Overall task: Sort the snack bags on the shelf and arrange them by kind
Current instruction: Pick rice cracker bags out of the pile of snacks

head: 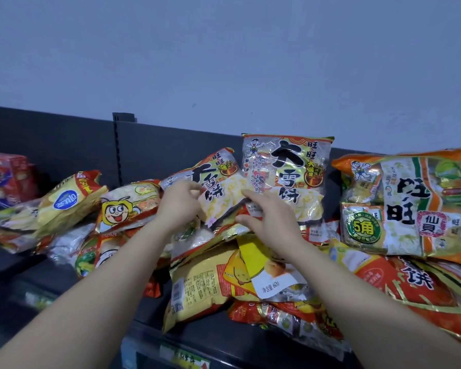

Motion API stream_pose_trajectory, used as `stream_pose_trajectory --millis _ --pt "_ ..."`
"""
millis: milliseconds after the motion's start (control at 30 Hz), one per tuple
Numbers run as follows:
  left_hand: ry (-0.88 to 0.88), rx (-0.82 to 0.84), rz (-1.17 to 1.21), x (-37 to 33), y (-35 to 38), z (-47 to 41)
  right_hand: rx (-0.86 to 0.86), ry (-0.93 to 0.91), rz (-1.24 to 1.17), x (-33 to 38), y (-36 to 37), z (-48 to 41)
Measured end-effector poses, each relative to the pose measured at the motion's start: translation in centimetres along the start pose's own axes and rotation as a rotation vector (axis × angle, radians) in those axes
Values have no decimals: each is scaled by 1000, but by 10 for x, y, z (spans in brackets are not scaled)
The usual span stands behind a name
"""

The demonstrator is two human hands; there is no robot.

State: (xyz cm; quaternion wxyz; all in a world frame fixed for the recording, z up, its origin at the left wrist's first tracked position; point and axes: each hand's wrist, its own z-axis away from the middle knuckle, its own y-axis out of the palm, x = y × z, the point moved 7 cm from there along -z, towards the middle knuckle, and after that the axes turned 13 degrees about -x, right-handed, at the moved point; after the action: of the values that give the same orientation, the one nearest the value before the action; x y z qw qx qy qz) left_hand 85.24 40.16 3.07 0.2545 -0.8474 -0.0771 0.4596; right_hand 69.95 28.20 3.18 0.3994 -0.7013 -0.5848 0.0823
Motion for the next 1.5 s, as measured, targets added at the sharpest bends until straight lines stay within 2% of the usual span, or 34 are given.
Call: stream_pose_trajectory --millis 133,300,367,433,500,567,667,800,933,1067,1167,1367,1433,1500 --pt "-16 -140 95 3 -17 -2 -328 71 -249 7 -28 -17" --pt "-73 -205 249 5 -43 -18 -562 199 -429 13 -40 -34" --pt "-131 -186 329 6 -52 -25 -589 262 -508 18 -31 -38" --pt "-236 -138 446 11 -60 -31 -532 324 -599 22 -10 -44" --pt "-281 -141 483 21 -70 -40 -403 376 -690 24 15 -53" --pt "-301 -130 519 33 -77 -46 -249 379 -678 30 35 -59" --pt "-271 -59 421 51 -72 -50 -65 267 -466 39 53 -59" --pt "-240 -108 118 71 -70 -55 123 110 -139 46 77 -48" --pt "-205 -215 -25 71 -84 -60 88 25 -31 51 80 -48" --pt "-159 -261 -117 61 -96 -56 159 -4 -50 55 88 -51" --pt "-143 -297 -210 59 -104 -55 151 -40 -43 57 90 -53" --pt "-259 -247 -207 86 -99 -46 273 6 -22 55 112 -45" --pt "-221 -259 -166 86 -98 -47 189 34 58 55 107 -48" --pt "-183 -246 -90 84 -97 -48 10 38 81 56 94 -52"
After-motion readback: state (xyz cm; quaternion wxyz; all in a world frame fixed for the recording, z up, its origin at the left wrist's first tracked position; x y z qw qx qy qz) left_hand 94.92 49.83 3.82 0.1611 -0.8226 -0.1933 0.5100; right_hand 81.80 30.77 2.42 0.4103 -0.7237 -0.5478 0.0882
